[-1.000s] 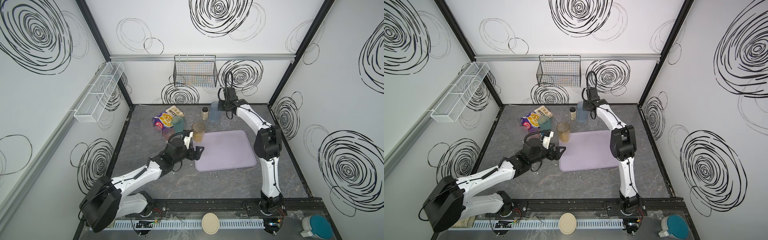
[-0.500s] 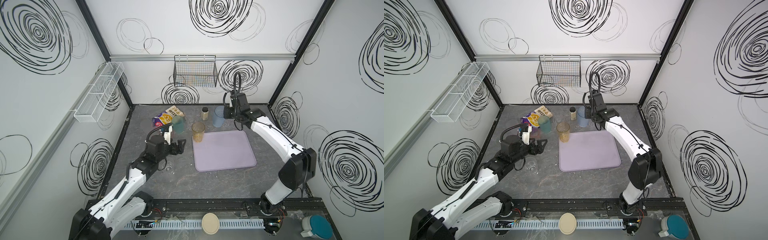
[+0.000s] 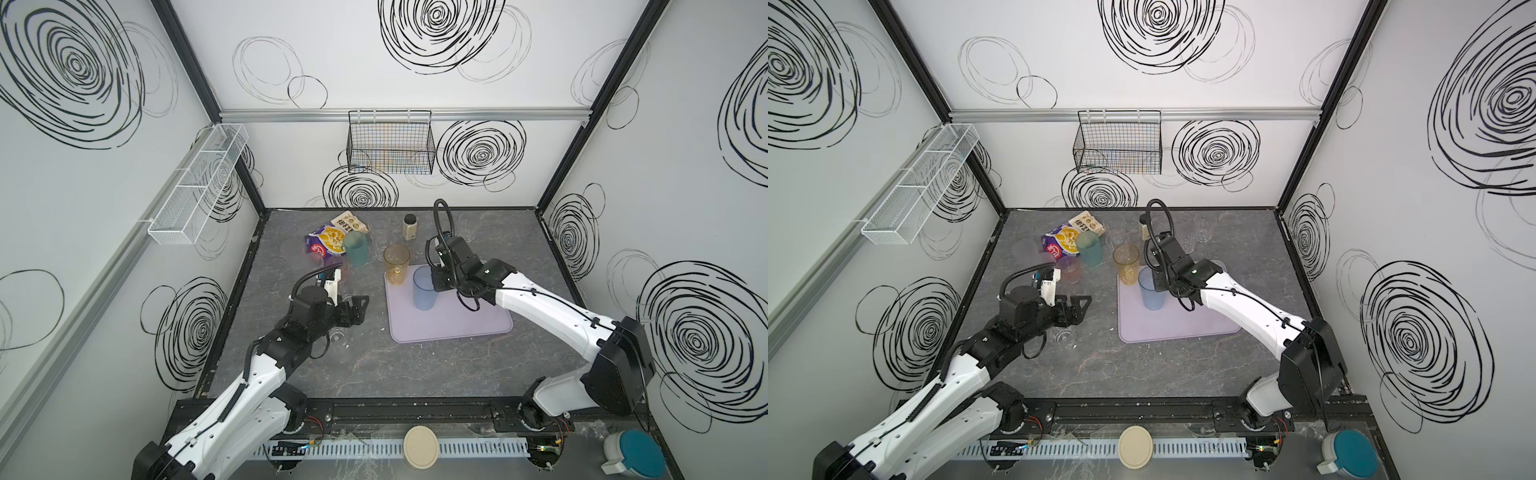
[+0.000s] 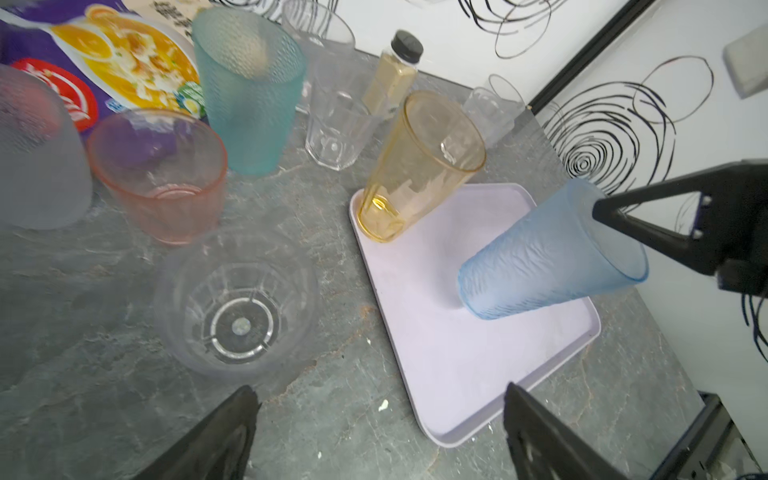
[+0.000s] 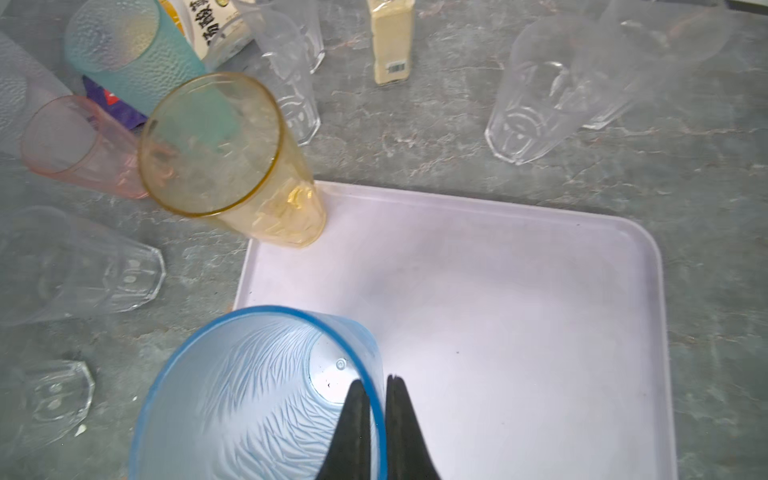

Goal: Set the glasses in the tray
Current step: 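Carry the light blue glass onto the tray beside the yellow glass, then release the blue glass with the right gripper while the left reaches toward the teal glass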

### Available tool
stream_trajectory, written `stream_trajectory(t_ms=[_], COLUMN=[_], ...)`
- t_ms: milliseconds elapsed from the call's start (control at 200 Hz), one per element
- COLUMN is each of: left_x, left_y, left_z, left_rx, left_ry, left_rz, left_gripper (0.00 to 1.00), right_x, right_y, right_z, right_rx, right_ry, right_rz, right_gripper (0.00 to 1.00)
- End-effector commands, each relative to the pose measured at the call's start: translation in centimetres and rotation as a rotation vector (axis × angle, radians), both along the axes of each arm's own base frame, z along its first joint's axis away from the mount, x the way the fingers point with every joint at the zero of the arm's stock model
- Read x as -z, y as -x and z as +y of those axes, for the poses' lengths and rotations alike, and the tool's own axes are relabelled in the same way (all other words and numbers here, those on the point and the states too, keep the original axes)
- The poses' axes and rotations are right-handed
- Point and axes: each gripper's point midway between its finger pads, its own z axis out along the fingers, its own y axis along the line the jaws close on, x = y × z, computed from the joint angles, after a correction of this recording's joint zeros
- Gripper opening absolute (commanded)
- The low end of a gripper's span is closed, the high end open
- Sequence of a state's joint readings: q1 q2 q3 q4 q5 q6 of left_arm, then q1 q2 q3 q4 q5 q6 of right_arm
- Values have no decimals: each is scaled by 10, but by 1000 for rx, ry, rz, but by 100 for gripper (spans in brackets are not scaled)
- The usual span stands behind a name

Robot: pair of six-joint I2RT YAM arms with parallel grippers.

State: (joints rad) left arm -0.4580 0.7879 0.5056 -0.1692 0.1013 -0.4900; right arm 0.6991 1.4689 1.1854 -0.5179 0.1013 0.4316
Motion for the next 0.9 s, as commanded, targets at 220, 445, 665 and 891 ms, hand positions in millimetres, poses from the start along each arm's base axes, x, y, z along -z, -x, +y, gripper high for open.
stream_trajectory(t_ms=[220,445,665,891], left_x=[0,-4,-9,-8], left_y=[-5,-5,-7,-6], left_z=[-2,2,11,12], left_rx=[-34,-47,-72,-83], left_ry=[17,21,11,26], left_rz=[-34,-49,-67,-71], left_gripper=[97,97,98,98], right_x=[13,31,32,33], right_y=[-11,-16,-20,-17], right_z=[45,51,53,57], right_rx=[-12,-9,-3,-11], right_ry=[-48,21,20,12], right_rz=[19,87,80,90], right_gripper=[2,2,2,5])
